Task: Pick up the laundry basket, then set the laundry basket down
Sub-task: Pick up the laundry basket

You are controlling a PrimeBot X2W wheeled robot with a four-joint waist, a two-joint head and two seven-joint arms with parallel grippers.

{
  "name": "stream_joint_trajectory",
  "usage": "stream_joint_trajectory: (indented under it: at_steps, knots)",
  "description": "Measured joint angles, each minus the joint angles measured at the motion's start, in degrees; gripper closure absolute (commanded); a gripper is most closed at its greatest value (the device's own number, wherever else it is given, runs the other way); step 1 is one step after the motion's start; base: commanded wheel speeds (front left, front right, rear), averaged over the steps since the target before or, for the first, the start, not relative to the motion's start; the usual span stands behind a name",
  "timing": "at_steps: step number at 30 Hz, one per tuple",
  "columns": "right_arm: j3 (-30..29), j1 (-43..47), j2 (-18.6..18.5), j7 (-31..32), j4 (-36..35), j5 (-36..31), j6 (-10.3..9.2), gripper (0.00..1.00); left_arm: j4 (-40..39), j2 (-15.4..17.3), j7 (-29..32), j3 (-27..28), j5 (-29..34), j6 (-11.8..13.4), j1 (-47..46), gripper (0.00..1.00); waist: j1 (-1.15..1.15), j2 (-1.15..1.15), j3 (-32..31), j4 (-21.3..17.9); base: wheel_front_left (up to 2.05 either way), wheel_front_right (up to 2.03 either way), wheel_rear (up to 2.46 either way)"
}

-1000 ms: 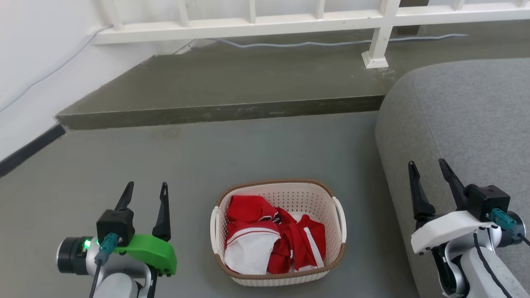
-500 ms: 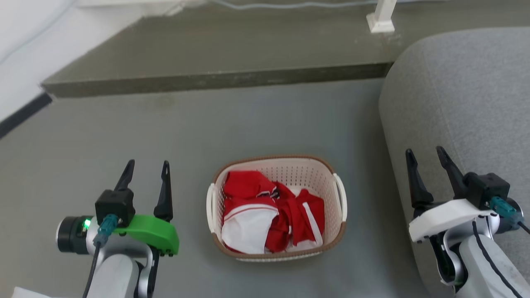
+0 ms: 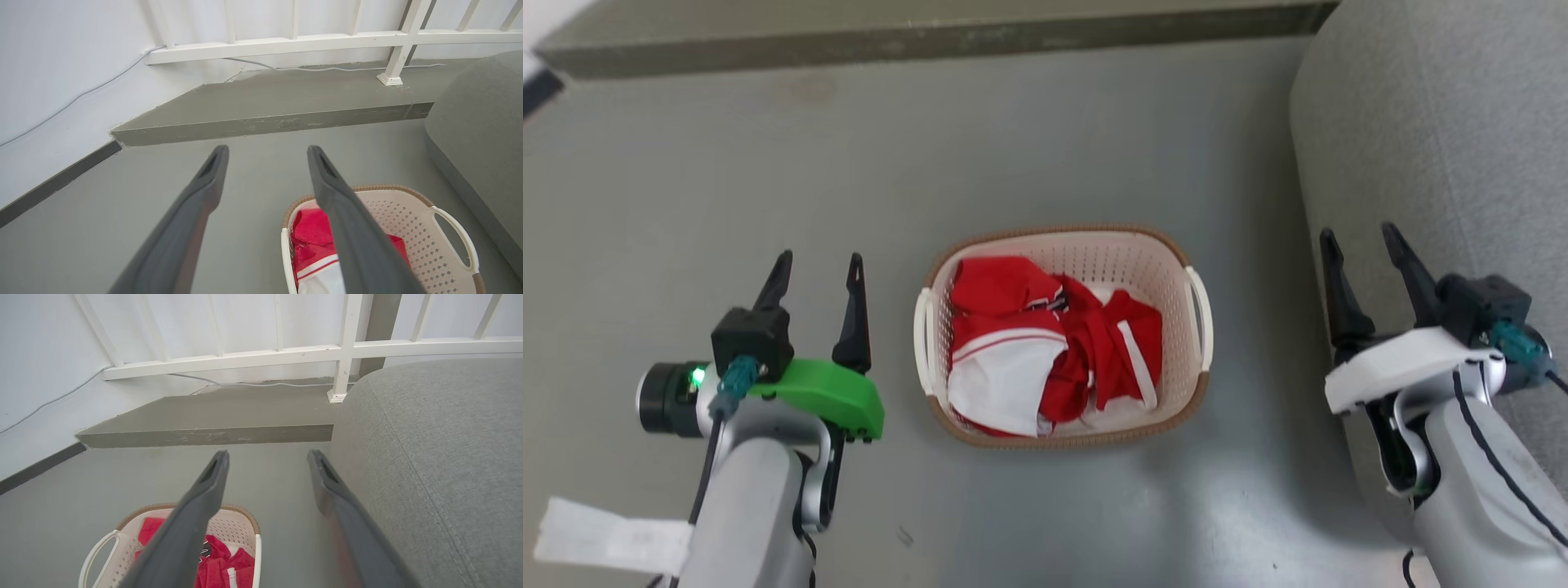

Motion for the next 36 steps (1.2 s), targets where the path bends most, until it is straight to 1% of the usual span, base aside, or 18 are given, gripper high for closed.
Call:
stream_joint_trajectory:
  at_steps: [3, 9, 11, 15, 20, 25, 36]
  knots:
    - [0.11, -2.09, 0.14, 0.0, 0.83, 0.0, 0.45, 0.0, 1.09, -0.01, 0.49, -0.04, 0.0, -0.26, -1.92, 0.0, 0.0, 0.0, 2.41, -0.08, 0.0, 0.0, 0.0]
    - [0.13, -7.28, 0.63, 0.0, 2.72, 0.0, 0.49, 0.0, 3.7, -0.37, 1.94, -0.33, -0.07, -1.07, -6.65, 0.0, 0.0, 0.0, 7.29, -0.26, 0.0, 0.0, 0.0]
    - [0.11, -9.14, 0.73, 0.0, 3.38, 0.0, 0.77, 0.0, 4.76, -0.58, 2.46, -0.3, -0.16, -1.13, -8.45, 0.0, 0.0, 0.0, 8.94, -0.3, 0.0, 0.0, 0.0]
    - [0.47, -13.28, 1.33, 0.02, 5.11, -0.01, 1.08, 0.0, 6.73, -1.18, 3.41, -0.29, -0.36, -2.34, -12.29, 0.0, 0.0, 0.0, 12.24, -0.37, 0.0, 0.0, 0.0]
    - [1.13, -18.97, 1.54, 0.44, 9.38, -0.37, 1.59, 0.0, 11.0, -1.45, 4.5, -0.55, -0.62, -3.83, -18.41, 0.0, 0.01, 0.0, 16.98, -0.49, 0.0, 0.0, 0.0]
    - [1.97, -22.15, 1.82, 1.1, 13.23, -0.92, 2.2, 0.0, 14.79, -1.99, 5.17, -0.96, -1.04, -5.1, -22.16, 0.0, 0.0, 0.0, 20.41, -0.51, 0.0, 0.0, 0.0]
    - [4.58, -27.33, 3.59, 1.44, 20.56, -2.12, 3.46, 0.0, 22.46, -2.59, 5.45, -1.65, -1.33, -7.11, -26.24, 0.0, 0.0, 0.0, 26.69, -0.82, 0.0, 0.0, 0.0]
